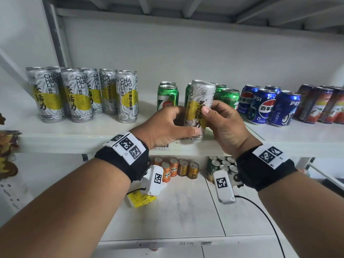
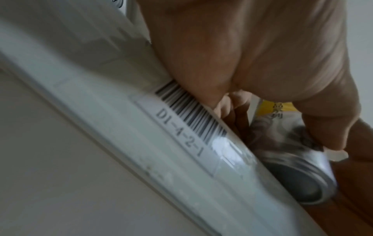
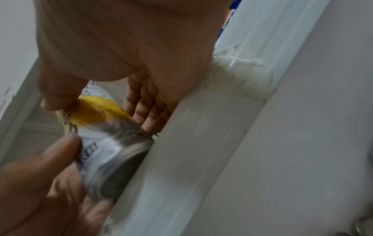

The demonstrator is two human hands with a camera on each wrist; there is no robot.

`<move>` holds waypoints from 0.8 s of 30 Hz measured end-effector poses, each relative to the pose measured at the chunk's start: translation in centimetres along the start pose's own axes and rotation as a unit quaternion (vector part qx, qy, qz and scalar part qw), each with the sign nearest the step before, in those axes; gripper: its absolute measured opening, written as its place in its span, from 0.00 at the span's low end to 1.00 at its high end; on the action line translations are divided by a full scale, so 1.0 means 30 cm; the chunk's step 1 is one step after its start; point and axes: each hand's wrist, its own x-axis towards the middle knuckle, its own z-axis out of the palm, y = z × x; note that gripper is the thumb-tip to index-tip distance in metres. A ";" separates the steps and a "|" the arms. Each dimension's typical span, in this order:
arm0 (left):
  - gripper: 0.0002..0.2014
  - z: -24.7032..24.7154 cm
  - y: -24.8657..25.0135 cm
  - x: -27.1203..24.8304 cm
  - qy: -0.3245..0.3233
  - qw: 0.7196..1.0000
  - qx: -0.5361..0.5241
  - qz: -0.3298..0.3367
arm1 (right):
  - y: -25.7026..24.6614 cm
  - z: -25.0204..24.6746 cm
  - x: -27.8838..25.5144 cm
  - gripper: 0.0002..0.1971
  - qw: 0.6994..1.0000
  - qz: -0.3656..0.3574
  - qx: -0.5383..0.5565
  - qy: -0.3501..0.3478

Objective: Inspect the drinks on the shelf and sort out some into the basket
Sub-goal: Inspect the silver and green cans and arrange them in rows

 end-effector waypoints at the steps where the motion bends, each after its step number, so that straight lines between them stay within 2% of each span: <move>1: 0.25 0.002 -0.001 -0.001 -0.009 1.000 -0.028 -0.001 | -0.002 0.004 -0.003 0.16 1.000 0.005 0.000 0.000; 3: 0.19 0.001 0.003 -0.006 -0.021 0.994 -0.102 -0.016 | -0.005 0.010 -0.005 0.22 1.000 0.013 0.002 -0.004; 6: 0.10 -0.006 0.016 -0.017 -0.019 0.982 -0.183 -0.034 | -0.005 0.003 -0.004 0.19 1.000 0.013 -0.009 -0.015; 7: 0.09 -0.010 0.020 -0.019 -0.014 0.979 -0.200 -0.036 | -0.002 -0.002 -0.004 0.18 1.000 0.012 -0.016 -0.021; 12: 0.21 -0.015 0.022 -0.016 0.022 0.974 -0.223 -0.038 | 0.003 -0.001 -0.008 0.21 0.995 0.004 -0.047 -0.085; 16: 0.25 -0.019 0.019 -0.014 0.031 0.974 -0.219 -0.049 | -0.002 0.010 -0.019 0.25 0.990 0.004 -0.052 -0.127; 19: 0.23 -0.018 0.022 -0.012 0.048 0.975 -0.210 -0.053 | -0.009 0.015 -0.024 0.25 0.988 -0.004 -0.056 -0.146; 24: 0.26 -0.023 0.031 -0.017 0.058 0.974 -0.211 -0.057 | -0.016 0.020 -0.025 0.24 0.986 -0.006 -0.080 -0.145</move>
